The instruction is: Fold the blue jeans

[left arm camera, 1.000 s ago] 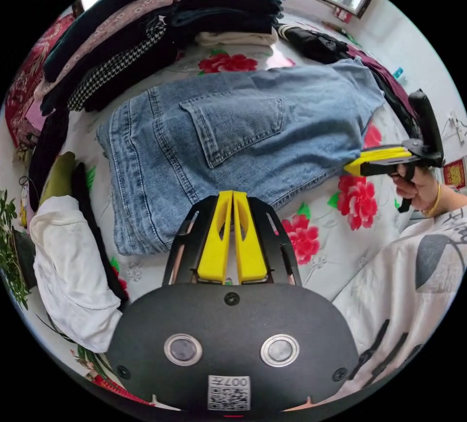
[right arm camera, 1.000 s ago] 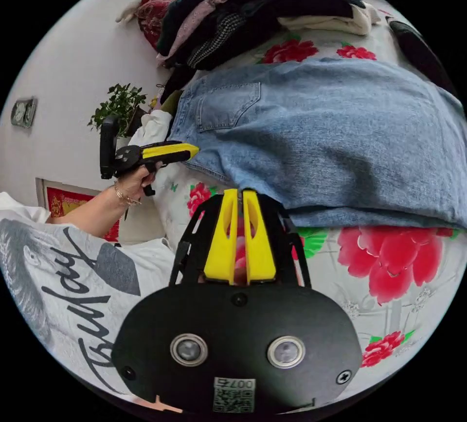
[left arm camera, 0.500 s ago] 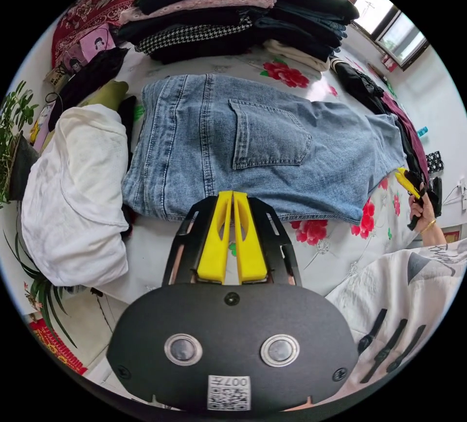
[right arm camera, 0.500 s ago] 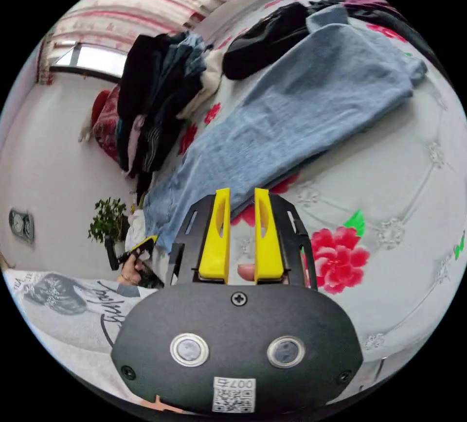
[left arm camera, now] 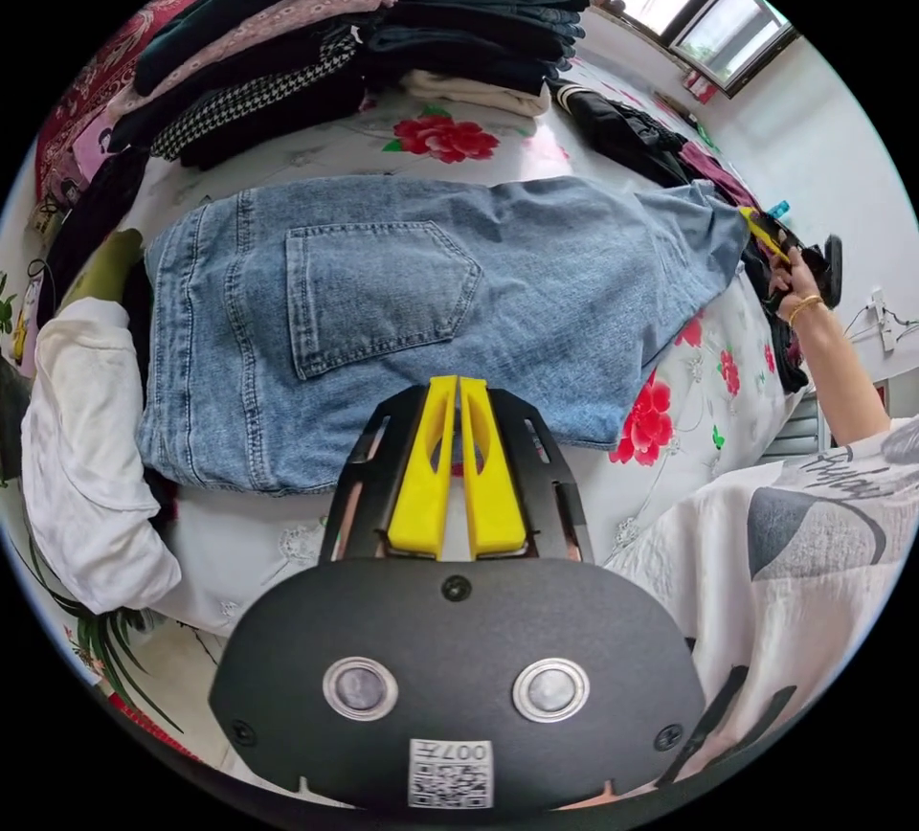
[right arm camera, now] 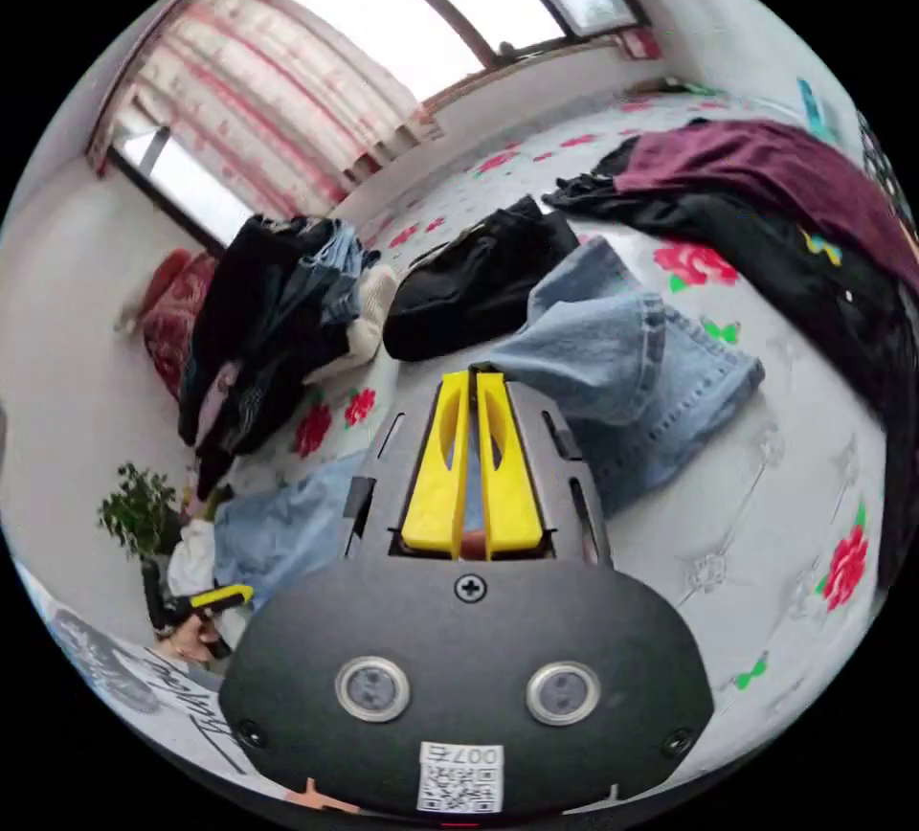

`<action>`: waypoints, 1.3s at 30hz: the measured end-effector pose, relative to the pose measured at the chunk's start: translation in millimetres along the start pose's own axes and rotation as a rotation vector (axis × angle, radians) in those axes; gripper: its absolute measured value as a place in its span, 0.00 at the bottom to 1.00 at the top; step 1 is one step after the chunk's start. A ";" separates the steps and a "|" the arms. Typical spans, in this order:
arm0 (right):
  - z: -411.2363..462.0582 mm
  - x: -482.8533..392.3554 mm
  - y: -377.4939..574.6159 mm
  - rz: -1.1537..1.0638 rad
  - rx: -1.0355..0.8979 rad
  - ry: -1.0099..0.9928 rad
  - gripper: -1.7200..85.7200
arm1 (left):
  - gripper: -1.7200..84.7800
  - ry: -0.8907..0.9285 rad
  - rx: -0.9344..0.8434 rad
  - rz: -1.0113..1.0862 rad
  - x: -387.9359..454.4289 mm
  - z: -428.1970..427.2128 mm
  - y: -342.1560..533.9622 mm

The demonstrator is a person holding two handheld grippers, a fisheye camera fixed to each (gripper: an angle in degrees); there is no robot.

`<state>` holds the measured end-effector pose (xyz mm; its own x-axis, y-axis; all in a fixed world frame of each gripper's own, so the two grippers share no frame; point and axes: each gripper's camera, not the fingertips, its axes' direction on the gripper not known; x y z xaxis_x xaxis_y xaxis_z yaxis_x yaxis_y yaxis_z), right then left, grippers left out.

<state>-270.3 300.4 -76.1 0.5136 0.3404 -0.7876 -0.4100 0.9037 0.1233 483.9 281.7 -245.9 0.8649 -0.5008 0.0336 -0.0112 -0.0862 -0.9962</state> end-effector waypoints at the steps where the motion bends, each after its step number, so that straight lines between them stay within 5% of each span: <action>1: 7.8 -31.5 1.3 -0.124 -0.031 0.034 0.02 | 0.01 0.007 -0.014 0.004 3.0 3.4 -0.2; 3: 44.5 -134.9 36.4 -0.543 -0.145 0.071 0.03 | 0.01 0.014 -0.025 0.004 4.5 7.2 -1.1; 6: 96.4 -197.4 98.6 -0.797 -0.379 -0.042 0.04 | 0.01 0.025 -0.027 0.000 2.5 8.4 -5.6; 10: 125.6 -225.7 161.7 -0.877 -0.557 -0.097 0.07 | 0.01 0.022 -0.024 0.003 -4.5 5.5 -10.1; 15: 77.0 -228.6 167.0 -0.834 -0.268 0.032 0.09 | 0.01 0.034 -0.039 -0.011 -22.2 8.0 -8.1; 19: 98.8 -246.4 135.1 -0.805 -0.317 0.029 0.10 | 0.01 0.040 -0.040 -0.020 -31.2 9.6 -13.9; 24: 188.0 -251.4 97.2 -0.660 -0.522 0.083 0.04 | 0.01 0.013 -0.042 0.000 -36.6 4.9 -18.6; 28: 97.7 -206.4 18.6 -0.541 -0.221 -0.093 0.02 | 0.01 0.007 -0.047 0.001 -47.7 -1.3 -18.4; 33: -70.1 -28.6 -59.6 -0.160 0.147 0.047 0.03 | 0.01 -0.002 -0.042 0.006 -63.3 -5.9 -22.8; 39: -89.8 207.7 -26.3 0.525 0.090 -0.010 0.07 | 0.01 0.028 -0.055 -0.044 -95.9 -20.0 -32.7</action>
<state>-220.5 324.0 -297.1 0.2637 0.7553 -0.6000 -0.5478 0.6292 0.5513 391.3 315.2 -214.9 0.8508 -0.5192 0.0807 -0.0012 -0.1554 -0.9878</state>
